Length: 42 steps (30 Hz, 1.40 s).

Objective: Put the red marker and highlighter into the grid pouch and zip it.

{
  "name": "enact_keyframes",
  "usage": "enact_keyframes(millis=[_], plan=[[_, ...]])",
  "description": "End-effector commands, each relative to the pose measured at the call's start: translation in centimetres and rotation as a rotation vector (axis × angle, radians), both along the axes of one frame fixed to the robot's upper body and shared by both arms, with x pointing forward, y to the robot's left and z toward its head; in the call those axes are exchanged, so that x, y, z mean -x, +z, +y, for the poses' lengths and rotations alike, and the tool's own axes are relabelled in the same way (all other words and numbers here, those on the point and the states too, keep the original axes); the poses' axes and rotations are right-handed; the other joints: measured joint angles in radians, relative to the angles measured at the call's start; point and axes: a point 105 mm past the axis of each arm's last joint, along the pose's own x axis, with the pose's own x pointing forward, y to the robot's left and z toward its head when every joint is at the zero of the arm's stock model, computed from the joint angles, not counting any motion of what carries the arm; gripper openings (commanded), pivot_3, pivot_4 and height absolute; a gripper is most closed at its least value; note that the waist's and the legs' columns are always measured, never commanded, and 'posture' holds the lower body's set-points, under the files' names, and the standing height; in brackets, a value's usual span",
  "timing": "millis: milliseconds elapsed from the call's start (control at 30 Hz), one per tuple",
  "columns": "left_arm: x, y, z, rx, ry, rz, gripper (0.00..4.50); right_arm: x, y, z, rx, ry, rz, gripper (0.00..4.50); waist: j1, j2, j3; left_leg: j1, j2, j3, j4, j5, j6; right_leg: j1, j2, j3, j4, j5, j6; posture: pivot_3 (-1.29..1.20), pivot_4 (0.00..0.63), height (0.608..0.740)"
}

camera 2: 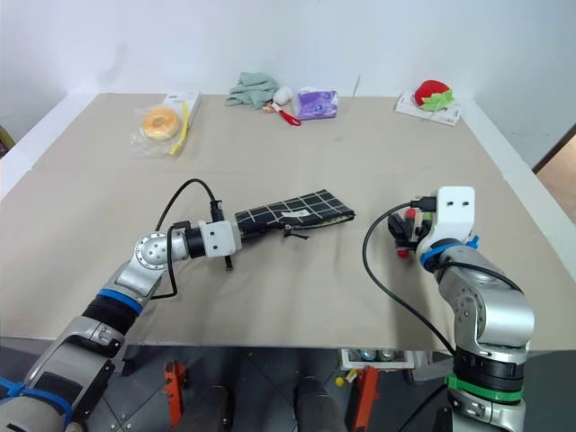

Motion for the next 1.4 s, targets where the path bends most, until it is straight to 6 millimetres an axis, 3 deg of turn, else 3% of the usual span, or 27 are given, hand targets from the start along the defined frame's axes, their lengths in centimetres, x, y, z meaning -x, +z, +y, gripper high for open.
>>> enact_keyframes(millis=[33,167,367,500,667,833,933,1100,1267,1400], plan=[[-0.2,1.6,-0.1,0.040,-0.005,-0.036,0.00,0.2,-0.2,0.4,-0.007,-0.005,0.012,4.45,0.000,0.000,0.000,0.000,0.000,0.000,0.000,0.000,0.000,0.000,0.000,0.000,0.000,0.000,0.000,0.00,0.150,0.739],[-0.2,1.7,-0.1,0.043,-0.006,-0.039,0.00,0.3,-1.9,-0.2,-0.023,-0.062,0.085,4.45,0.000,0.000,0.000,0.000,0.000,0.000,0.000,0.000,0.000,0.000,0.000,0.000,0.000,0.000,0.000,0.00,0.150,0.739],[-0.1,1.7,-0.1,0.044,-0.008,-0.039,0.00,0.3,-2.2,-0.2,-0.029,-0.066,0.099,4.45,0.000,0.000,0.000,0.000,0.000,0.000,0.000,0.000,0.000,0.000,0.000,0.000,0.000,0.000,0.000,0.00,0.150,0.739],[-0.1,1.9,-0.2,0.048,-0.009,-0.044,0.00,0.2,-3.1,0.2,-0.041,-0.045,0.142,3.14,0.000,0.000,0.000,0.000,0.000,0.000,0.000,0.000,0.000,0.000,0.000,0.000,0.000,0.000,0.000,0.00,0.150,0.739],[-0.1,1.9,-0.2,0.048,-0.009,-0.044,0.00,0.2,-3.1,0.2,-0.042,-0.045,0.143,0.64,0.000,0.000,0.000,0.000,0.000,0.000,0.000,0.000,0.000,0.000,0.000,0.000,0.000,0.000,0.000,0.00,0.150,0.739],[-0.1,1.9,-0.2,0.048,-0.008,-0.044,0.00,0.2,-3.1,0.2,-0.042,-0.044,0.144,0.55,0.000,0.000,0.000,0.000,0.000,0.000,0.000,0.000,0.000,0.000,0.000,0.000,0.000,0.000,0.000,0.00,0.150,0.739],[-0.2,2.7,-0.2,0.057,-0.015,-0.061,0.00,-0.3,2.8,1.7,0.145,0.221,-0.119,0.55,0.000,0.003,0.002,0.000,0.000,0.000,0.000,0.000,0.000,0.000,0.000,0.000,0.000,0.000,0.000,0.00,0.150,0.739],[0.0,2.8,-0.1,0.051,-0.031,-0.057,0.00,3.0,8.3,5.1,0.365,0.705,-0.324,0.55,-0.001,0.003,0.002,0.000,-0.001,0.001,0.000,0.000,0.001,0.000,-0.001,0.001,-0.001,-0.001,0.003,0.00,0.150,0.739],[-0.2,2.9,0.0,0.044,-0.030,-0.059,0.00,4.0,7.5,4.1,0.642,0.898,-0.135,0.55,0.000,0.003,0.002,0.000,-0.002,0.001,0.001,-0.001,0.001,0.001,-0.002,0.001,-0.001,-0.001,0.003,0.00,0.150,0.739],[-0.3,2.9,-0.1,0.044,-0.030,-0.060,0.00,4.0,7.2,3.7,0.705,0.933,-0.090,0.55,-0.001,0.002,0.002,0.000,-0.001,0.002,0.002,-0.001,0.001,0.001,-0.002,0.001,-0.001,-0.001,0.002,0.00,0.150,0.739]])
